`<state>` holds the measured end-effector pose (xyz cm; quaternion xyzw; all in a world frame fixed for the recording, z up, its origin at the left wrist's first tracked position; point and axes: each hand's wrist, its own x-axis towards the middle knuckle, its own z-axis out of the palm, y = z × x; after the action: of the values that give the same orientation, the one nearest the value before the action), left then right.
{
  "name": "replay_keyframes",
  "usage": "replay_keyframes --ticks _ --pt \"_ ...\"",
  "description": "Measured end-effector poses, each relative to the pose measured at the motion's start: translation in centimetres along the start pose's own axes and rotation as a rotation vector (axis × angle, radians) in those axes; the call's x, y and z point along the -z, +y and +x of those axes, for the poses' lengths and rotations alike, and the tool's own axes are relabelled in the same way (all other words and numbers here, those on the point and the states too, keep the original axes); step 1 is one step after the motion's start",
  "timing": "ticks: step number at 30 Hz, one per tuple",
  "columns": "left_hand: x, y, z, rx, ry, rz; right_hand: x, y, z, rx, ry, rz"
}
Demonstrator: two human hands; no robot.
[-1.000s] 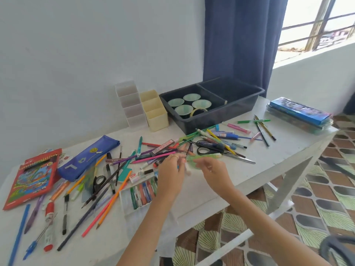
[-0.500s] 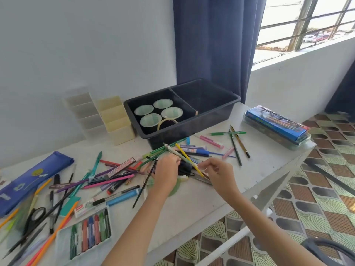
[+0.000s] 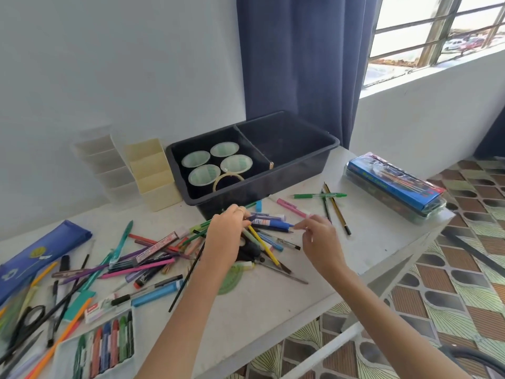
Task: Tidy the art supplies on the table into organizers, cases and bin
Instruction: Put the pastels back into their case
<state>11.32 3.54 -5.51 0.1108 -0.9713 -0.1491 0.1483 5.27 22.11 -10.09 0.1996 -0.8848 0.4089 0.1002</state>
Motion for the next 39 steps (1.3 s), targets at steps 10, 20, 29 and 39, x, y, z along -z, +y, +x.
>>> replay_keyframes --ticks 10,20,29,39 --pt "-1.9 5.3 1.9 0.072 0.043 -0.51 2.6 4.1 2.4 0.229 -0.23 -0.446" --pt "-1.5 2.2 -1.2 0.18 0.175 -0.572 0.4 -2.4 1.4 0.212 -0.147 0.148" --pt "3.7 -6.5 -8.5 0.366 0.36 -0.589 -6.2 -12.2 -2.5 0.112 -0.338 0.47" --pt "9.0 -15.7 -18.0 0.601 0.463 -0.566 -13.5 -21.3 -9.3 0.055 -0.567 0.612"
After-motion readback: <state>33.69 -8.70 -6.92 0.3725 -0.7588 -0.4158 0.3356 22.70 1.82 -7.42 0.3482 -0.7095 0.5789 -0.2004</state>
